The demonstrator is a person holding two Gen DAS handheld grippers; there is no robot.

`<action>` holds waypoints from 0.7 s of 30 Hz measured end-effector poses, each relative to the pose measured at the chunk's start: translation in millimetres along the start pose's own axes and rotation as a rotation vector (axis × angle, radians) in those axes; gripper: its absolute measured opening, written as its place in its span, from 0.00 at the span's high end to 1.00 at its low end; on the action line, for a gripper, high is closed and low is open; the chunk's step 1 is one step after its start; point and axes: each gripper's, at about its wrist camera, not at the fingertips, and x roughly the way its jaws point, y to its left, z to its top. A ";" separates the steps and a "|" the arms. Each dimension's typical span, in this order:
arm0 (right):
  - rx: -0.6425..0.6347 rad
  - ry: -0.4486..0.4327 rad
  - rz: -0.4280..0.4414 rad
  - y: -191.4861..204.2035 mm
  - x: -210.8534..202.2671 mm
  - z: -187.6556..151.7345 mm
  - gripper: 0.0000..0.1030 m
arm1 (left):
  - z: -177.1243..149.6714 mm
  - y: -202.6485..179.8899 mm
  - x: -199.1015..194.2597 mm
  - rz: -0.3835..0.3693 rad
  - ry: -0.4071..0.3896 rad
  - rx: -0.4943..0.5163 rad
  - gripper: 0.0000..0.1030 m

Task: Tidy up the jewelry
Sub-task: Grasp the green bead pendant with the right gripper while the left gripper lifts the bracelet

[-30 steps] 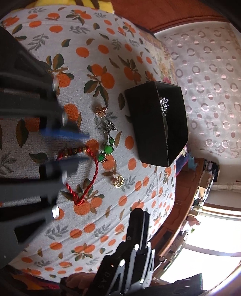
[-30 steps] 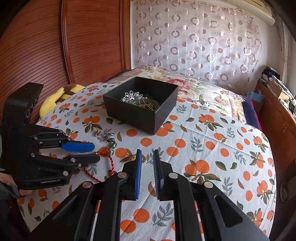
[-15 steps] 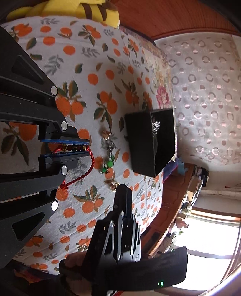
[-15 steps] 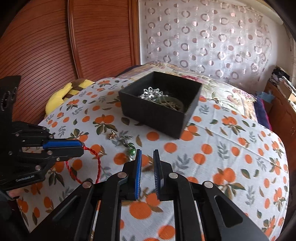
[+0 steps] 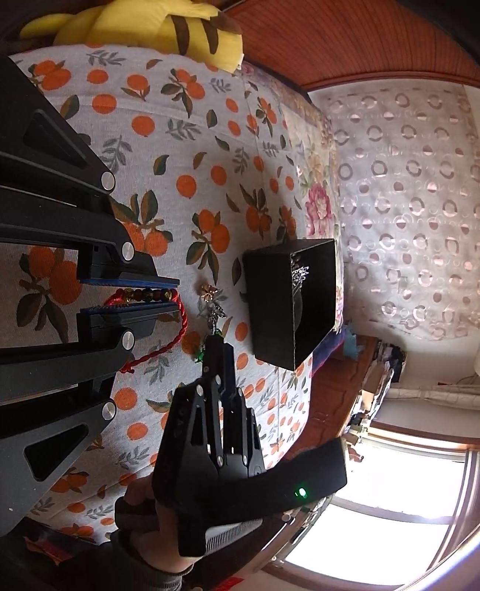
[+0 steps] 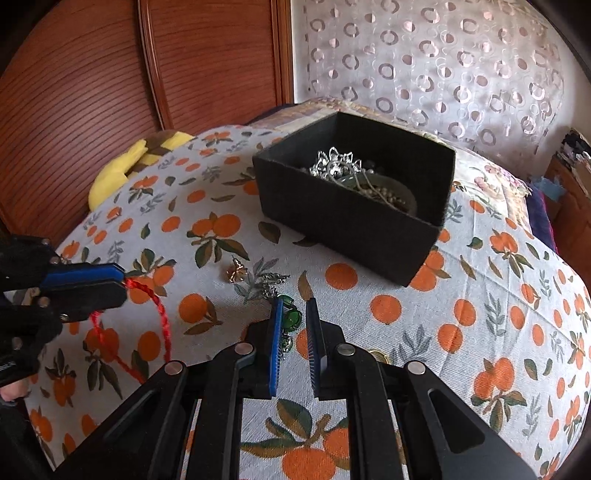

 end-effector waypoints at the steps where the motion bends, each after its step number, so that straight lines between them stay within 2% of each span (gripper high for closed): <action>1: -0.001 0.000 -0.002 0.8 0.6 0.5 0.86 | 0.0 0.1 -0.1 0.000 -0.001 0.000 0.94; 8: -0.056 0.006 -0.026 10.8 1.6 -0.7 0.86 | 0.1 1.7 -1.1 0.001 -0.001 -0.001 0.94; 14: -0.058 0.003 -0.005 10.6 -1.8 -2.3 0.88 | 3.1 2.4 -3.4 0.005 -0.008 0.000 0.94; 21: -0.055 -0.066 -0.006 8.6 -27.8 4.0 0.89 | 8.7 0.6 -4.6 0.014 -0.018 0.001 0.94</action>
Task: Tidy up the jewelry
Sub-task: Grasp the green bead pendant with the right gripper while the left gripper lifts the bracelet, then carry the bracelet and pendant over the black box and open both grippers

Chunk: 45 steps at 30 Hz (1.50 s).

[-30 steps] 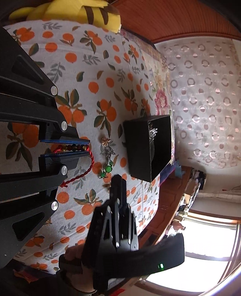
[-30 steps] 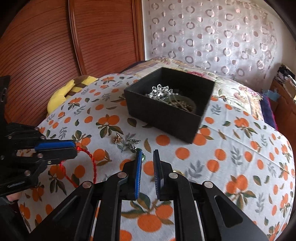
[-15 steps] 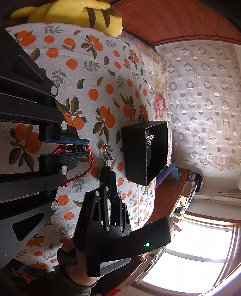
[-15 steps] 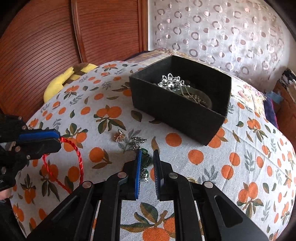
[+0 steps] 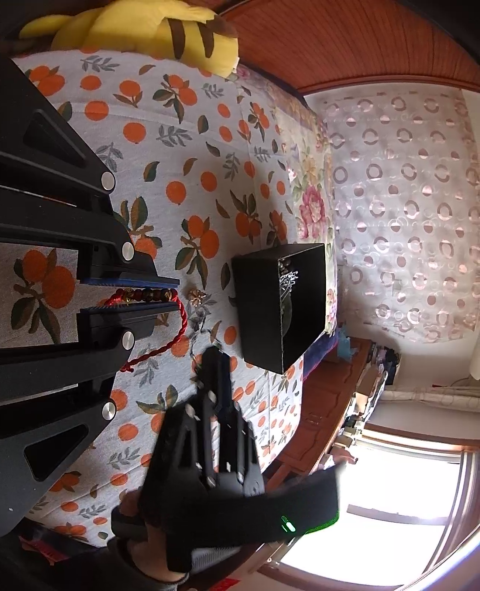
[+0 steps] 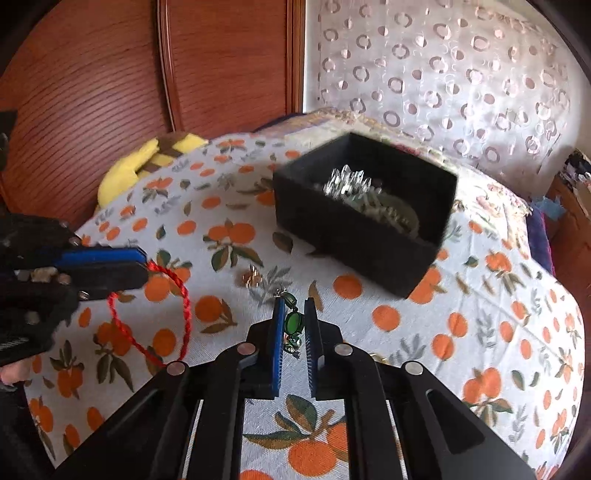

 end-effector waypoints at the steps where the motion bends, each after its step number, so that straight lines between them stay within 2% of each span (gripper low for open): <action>1: 0.000 -0.017 -0.003 -0.8 -6.6 2.7 0.89 | 0.5 -0.4 1.0 0.002 0.000 0.001 0.94; 11: -0.007 -0.108 -0.044 -15.2 -47.6 23.5 0.89 | 13.9 1.0 7.2 0.019 -0.015 0.012 0.94; 20: 0.015 -0.140 -0.080 -33.6 -57.0 38.5 0.88 | 27.3 4.1 14.1 0.036 -0.032 0.018 0.94; 28: 0.081 -0.177 -0.088 -60.9 -45.2 64.6 0.88 | 51.1 4.8 22.0 0.060 -0.053 0.036 0.94; 38: 0.129 -0.138 -0.062 -81.4 -16.3 74.8 0.87 | 97.4 4.5 35.6 0.068 -0.105 0.022 0.94; 39: 0.133 -0.136 -0.067 -82.8 -15.6 74.7 0.85 | 101.1 4.5 36.9 0.068 -0.109 0.021 0.94; 41: 0.140 -0.138 -0.075 -85.7 -16.5 73.9 0.65 | 108.5 3.4 41.4 0.073 -0.115 0.021 0.94; 45: 0.156 -0.143 -0.076 -91.8 -22.4 64.7 0.65 | 118.9 3.3 55.3 0.083 -0.109 0.017 0.94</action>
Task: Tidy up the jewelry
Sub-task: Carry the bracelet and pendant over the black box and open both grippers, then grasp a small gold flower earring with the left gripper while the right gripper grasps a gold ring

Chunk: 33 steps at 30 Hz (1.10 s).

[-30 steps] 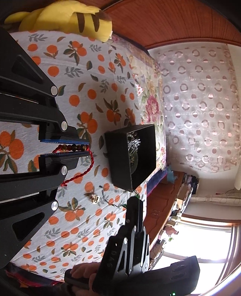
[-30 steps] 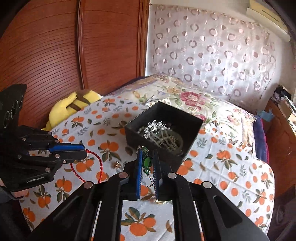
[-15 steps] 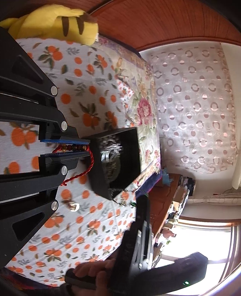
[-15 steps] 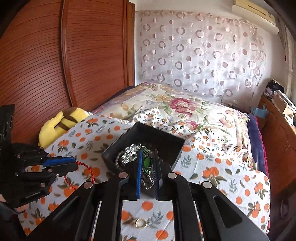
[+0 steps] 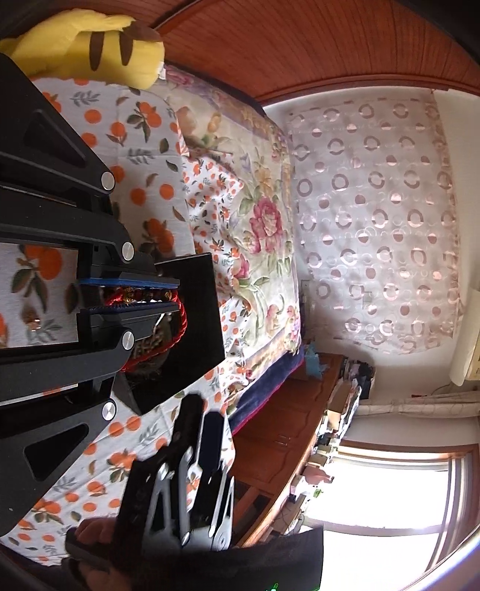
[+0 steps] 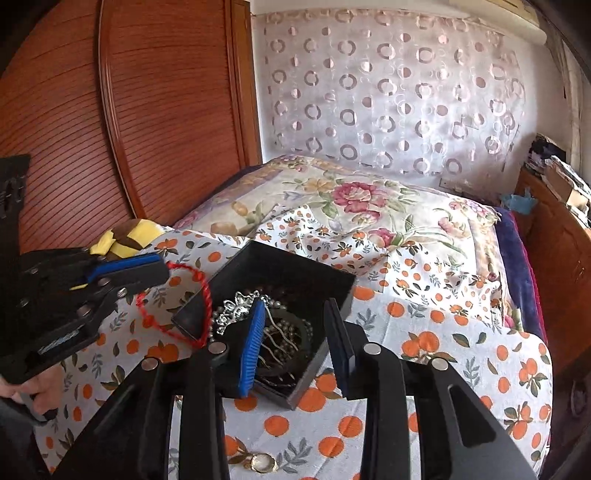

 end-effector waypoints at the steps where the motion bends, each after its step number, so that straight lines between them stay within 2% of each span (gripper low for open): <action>1: 0.000 0.002 -0.001 -1.3 -1.8 -3.1 0.65 | 0.9 -1.1 4.6 0.003 0.005 0.002 0.94; 11: -0.026 0.054 -0.018 -3.1 -12.0 -45.3 0.65 | 10.5 -9.2 26.0 0.014 0.024 0.024 0.92; 12: -0.027 0.059 -0.014 -2.6 -12.2 -48.7 0.65 | 11.1 -10.0 26.5 0.016 0.028 0.026 0.90; 13: -0.026 0.064 -0.009 -1.7 -12.3 -52.2 0.65 | 10.7 -10.8 25.9 0.016 0.030 0.028 0.83; 14: -0.026 0.072 -0.004 -0.3 -11.9 -56.0 0.65 | 10.4 -11.2 25.1 0.016 0.029 0.029 0.70; 15: -0.028 0.081 0.001 1.6 -11.3 -60.2 0.65 | 9.1 -12.4 23.0 0.017 0.025 0.031 0.67; 17: -0.044 0.110 0.015 7.7 -7.1 -68.4 0.65 | 5.6 -11.8 20.9 0.020 0.029 0.035 0.66; 21: -0.069 0.144 0.036 18.6 -2.6 -81.2 0.65 | -5.7 -12.0 12.1 0.014 0.042 0.047 0.63; 23: -0.078 0.157 0.051 24.0 -1.9 -88.3 0.65 | -13.6 -10.0 7.9 0.007 0.055 0.051 0.57; 29: -0.110 0.188 0.058 32.6 2.7 -100.8 0.65 | -39.4 -5.7 -3.2 -0.009 0.093 0.069 0.56; 30: -0.112 0.191 0.060 33.6 3.6 -101.6 0.67 | -44.6 -5.2 -4.1 -0.010 0.101 0.074 0.56; 31: -0.114 0.194 0.061 33.8 4.5 -102.1 0.74 | -50.7 -5.0 -4.7 -0.012 0.113 0.080 0.56; 33: -0.123 0.199 0.069 36.3 5.9 -102.7 0.77 | -60.5 -5.3 -4.6 -0.016 0.132 0.087 0.56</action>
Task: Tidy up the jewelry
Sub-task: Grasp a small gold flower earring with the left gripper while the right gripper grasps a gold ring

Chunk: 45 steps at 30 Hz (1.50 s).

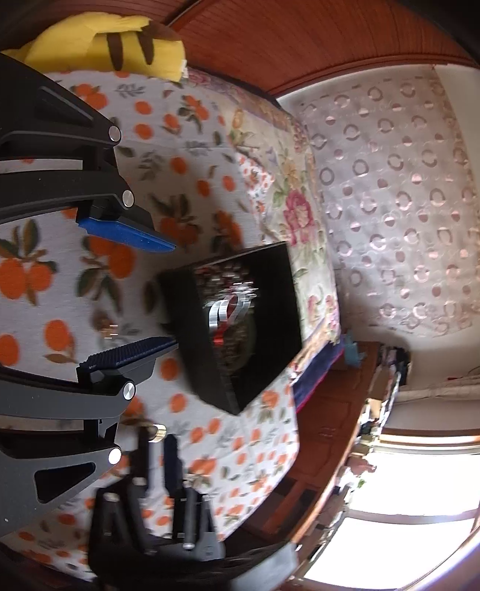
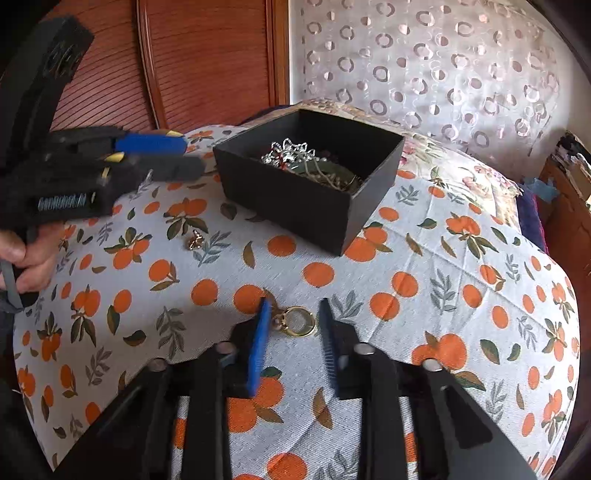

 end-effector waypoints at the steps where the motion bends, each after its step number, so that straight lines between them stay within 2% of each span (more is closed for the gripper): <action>1: -0.003 0.001 0.001 0.9 0.2 0.1 0.77 | -5.7 0.1 1.4 -0.004 0.015 0.004 0.56; 7: -0.044 0.023 -0.015 9.0 5.4 0.0 0.81 | -30.6 -3.0 14.9 -0.016 0.085 0.018 0.56; 8: -0.047 0.026 -0.015 9.4 5.2 0.4 0.85 | -32.3 -3.2 15.7 -0.021 0.090 0.016 0.56; 11: -0.061 0.021 -0.015 10.0 2.3 1.0 0.88 | -35.3 -4.1 17.2 -0.033 0.095 0.013 0.56; 18: -0.040 0.000 -0.010 4.2 -6.0 1.4 0.89 | -34.8 -11.4 22.4 -0.048 0.103 0.021 0.57; 21: -0.032 -0.011 -0.012 1.7 -9.0 1.4 0.89 | -32.2 -12.5 25.3 -0.050 0.105 0.018 0.66; 26: -0.020 -0.029 -0.014 -0.6 -14.5 3.0 0.89 | -30.9 -14.3 27.3 -0.051 0.108 0.027 0.87; 36: -0.001 -0.075 -0.022 -6.1 -27.9 13.3 0.89 | -22.1 -17.6 13.8 -0.050 0.065 0.031 0.87; 45: 0.026 -0.157 -0.016 -17.0 -41.7 45.8 0.89 | 10.4 -15.3 -3.3 -0.048 -0.006 0.018 0.87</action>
